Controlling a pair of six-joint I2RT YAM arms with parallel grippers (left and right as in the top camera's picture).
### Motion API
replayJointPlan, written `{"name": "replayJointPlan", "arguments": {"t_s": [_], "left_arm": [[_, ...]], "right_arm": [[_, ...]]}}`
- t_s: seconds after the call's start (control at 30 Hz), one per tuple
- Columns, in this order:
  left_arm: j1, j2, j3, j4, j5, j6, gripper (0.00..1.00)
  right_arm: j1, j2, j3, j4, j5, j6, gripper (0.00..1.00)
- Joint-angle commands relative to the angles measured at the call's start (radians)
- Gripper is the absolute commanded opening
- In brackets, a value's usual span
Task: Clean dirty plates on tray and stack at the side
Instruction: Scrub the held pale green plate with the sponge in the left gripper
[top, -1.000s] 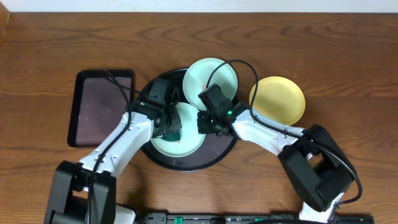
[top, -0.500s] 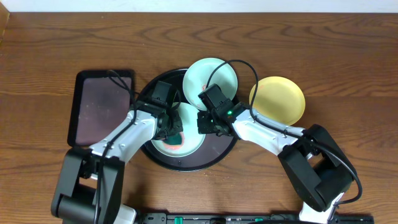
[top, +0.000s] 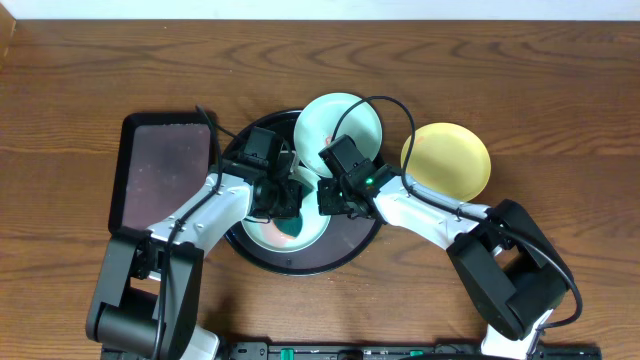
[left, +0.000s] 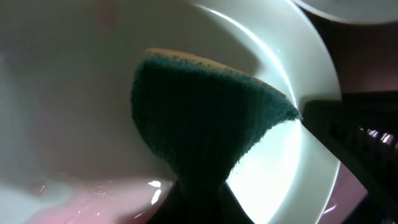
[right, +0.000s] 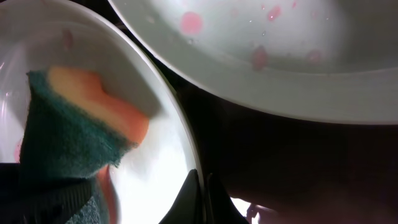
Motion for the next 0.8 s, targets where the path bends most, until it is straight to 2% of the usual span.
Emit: {"name": "replayJointPlan", "arguments": {"t_s": [0.0, 0.1, 0.17, 0.23, 0.37, 0.4, 0.47, 0.6, 0.7, 0.77], "left_arm": [[-0.006, 0.021, 0.012, -0.006, -0.189, -0.190, 0.07], [-0.006, 0.021, 0.013, -0.116, -0.486, -0.510, 0.08], [-0.006, 0.021, 0.013, -0.189, -0.589, -0.648, 0.07], [-0.006, 0.021, 0.013, -0.235, -0.618, -0.707, 0.07], [-0.009, 0.021, 0.013, -0.245, -0.605, -0.712, 0.08], [-0.009, 0.021, 0.013, -0.240, -0.584, -0.698, 0.07], [-0.009, 0.021, 0.013, -0.192, -0.500, -0.573, 0.08], [-0.009, 0.021, 0.013, -0.048, -0.141, -0.155, 0.08], [-0.010, 0.021, 0.013, -0.001, 0.103, 0.082, 0.07], [-0.010, 0.021, 0.013, 0.003, 0.128, 0.130, 0.07]], "right_arm": [[-0.002, 0.011, 0.018, 0.003, 0.010, 0.013, 0.01], [-0.002, 0.011, 0.018, 0.003, 0.010, 0.013, 0.01], [-0.002, 0.011, 0.018, 0.002, 0.010, 0.009, 0.01], [-0.002, 0.011, 0.018, 0.003, 0.010, 0.009, 0.01], [-0.003, 0.011, 0.018, 0.003, 0.010, 0.009, 0.01], [-0.002, 0.011, 0.018, 0.003, 0.010, 0.009, 0.01], [-0.002, 0.011, 0.018, 0.003, 0.010, 0.009, 0.01], [-0.003, 0.011, 0.018, 0.003, 0.010, 0.009, 0.01], [-0.003, 0.011, 0.018, 0.003, 0.010, 0.009, 0.01], [-0.003, 0.011, 0.018, 0.003, 0.010, 0.006, 0.01]]}}
